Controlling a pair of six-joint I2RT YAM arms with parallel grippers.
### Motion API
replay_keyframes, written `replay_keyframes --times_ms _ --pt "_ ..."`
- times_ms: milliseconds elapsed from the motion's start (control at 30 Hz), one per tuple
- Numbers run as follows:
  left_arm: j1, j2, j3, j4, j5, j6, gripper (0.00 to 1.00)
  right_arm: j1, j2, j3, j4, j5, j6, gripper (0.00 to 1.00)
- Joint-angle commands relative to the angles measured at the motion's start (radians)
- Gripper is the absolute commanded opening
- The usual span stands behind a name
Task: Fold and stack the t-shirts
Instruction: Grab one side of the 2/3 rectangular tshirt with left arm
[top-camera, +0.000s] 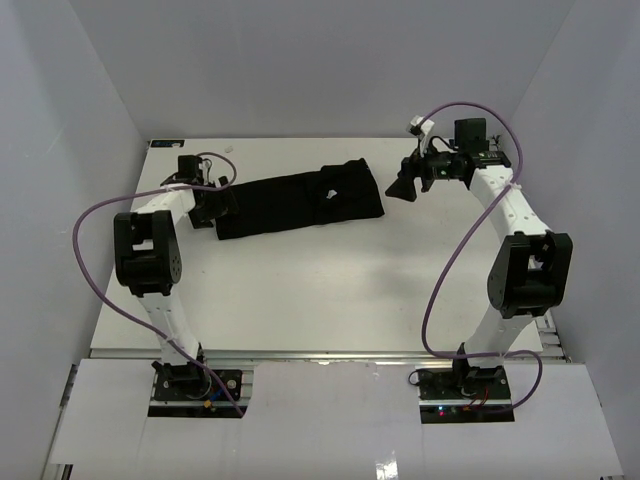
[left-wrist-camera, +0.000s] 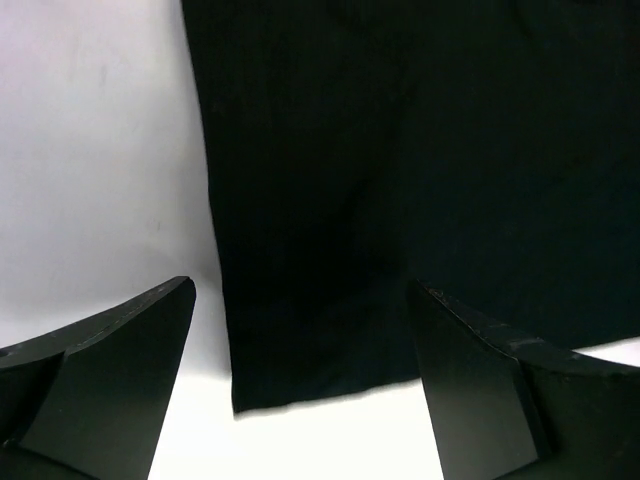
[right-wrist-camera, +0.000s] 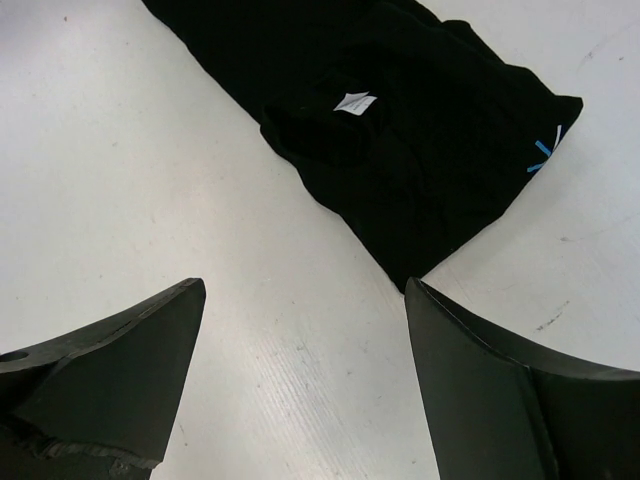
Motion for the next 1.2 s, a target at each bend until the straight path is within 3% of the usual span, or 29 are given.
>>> replay_keyframes --times_ms 0,333,567,667,700,767,800,867,1167 --pt "0.0 0.053 0.056 -0.001 0.029 0.018 0.98 0.001 -0.044 -0.002 0.005 0.0 0.026 0.88" --pt "-0.017 0.121 0.051 0.019 0.12 -0.002 0.89 -0.033 -0.082 -0.039 -0.004 0.0 0.038 0.88" --pt "-0.031 0.119 0.015 0.039 0.163 -0.033 0.72 -0.05 -0.097 -0.054 0.004 -0.003 0.049 0.88" --pt "-0.031 0.111 0.011 0.047 0.181 -0.047 0.6 -0.056 -0.102 -0.063 0.0 -0.002 0.047 0.88" --pt "-0.031 0.105 0.008 0.05 0.18 -0.047 0.46 -0.059 -0.105 -0.066 0.0 -0.002 0.046 0.88" --pt "-0.031 0.089 0.009 0.052 0.177 -0.05 0.32 -0.064 -0.11 -0.076 -0.003 -0.002 0.044 0.88" --pt "-0.031 0.081 0.011 0.052 0.175 -0.047 0.2 -0.07 -0.114 -0.079 -0.003 -0.002 0.044 0.88" --pt "-0.029 0.062 0.014 0.049 0.166 -0.048 0.08 -0.074 -0.119 -0.086 0.0 -0.003 0.042 0.88" --pt "-0.02 -0.111 -0.072 0.001 0.108 -0.025 0.08 -0.081 -0.154 -0.114 -0.01 -0.002 0.026 0.88"
